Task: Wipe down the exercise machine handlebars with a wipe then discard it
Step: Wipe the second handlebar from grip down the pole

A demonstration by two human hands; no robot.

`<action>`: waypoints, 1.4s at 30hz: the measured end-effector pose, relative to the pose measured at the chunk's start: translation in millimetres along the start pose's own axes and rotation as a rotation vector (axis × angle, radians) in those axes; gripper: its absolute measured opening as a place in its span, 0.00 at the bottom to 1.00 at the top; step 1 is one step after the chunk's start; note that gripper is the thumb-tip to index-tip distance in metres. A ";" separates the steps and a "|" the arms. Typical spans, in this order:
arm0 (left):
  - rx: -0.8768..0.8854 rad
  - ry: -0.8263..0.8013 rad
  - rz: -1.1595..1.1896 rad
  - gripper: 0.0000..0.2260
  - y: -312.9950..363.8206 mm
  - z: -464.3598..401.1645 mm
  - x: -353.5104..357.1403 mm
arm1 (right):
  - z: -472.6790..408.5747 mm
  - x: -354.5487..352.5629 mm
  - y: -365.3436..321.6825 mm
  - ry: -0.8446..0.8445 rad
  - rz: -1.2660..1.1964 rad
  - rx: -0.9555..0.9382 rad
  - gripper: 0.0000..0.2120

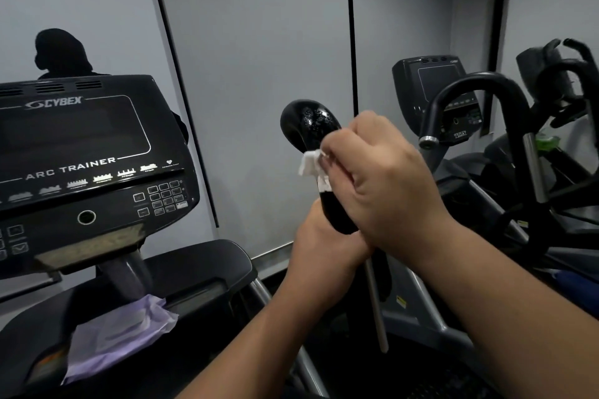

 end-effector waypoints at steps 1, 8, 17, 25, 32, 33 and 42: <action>0.000 0.000 -0.017 0.10 0.0 -0.1 1.1 | -0.4 0.5 -0.5 0.002 -0.008 0.015 0.03; 0.048 -0.010 -0.029 0.08 7.7 0.4 1.5 | 16.6 2.9 -3.1 -0.122 -0.073 -0.021 0.02; 0.035 -0.001 0.012 0.07 4.3 -0.6 -0.9 | 31.1 6.4 5.0 -0.058 -0.226 0.055 0.03; -0.013 0.026 0.095 0.10 2.0 -1.1 -1.0 | 38.4 14.2 21.1 0.019 -0.430 0.204 0.09; -0.010 0.011 0.089 0.12 3.0 -0.3 0.3 | -3.2 17.9 47.5 0.116 -0.624 0.347 0.07; 0.004 0.000 0.117 0.11 4.1 -0.6 1.0 | 5.2 21.9 46.0 0.109 -0.642 0.366 0.09; 0.052 -0.036 0.152 0.13 9.7 -2.6 0.6 | 2.9 26.4 53.6 0.113 -0.784 0.422 0.09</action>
Point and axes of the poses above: each hand's wrist, its own z-axis away from the middle knuckle, its own x-axis out of the palm, y = z × x, the point moved 6 cm from there along -z, towards the middle knuckle, and after that the axes turned 15 degrees about -y, right-handed, at the moved point
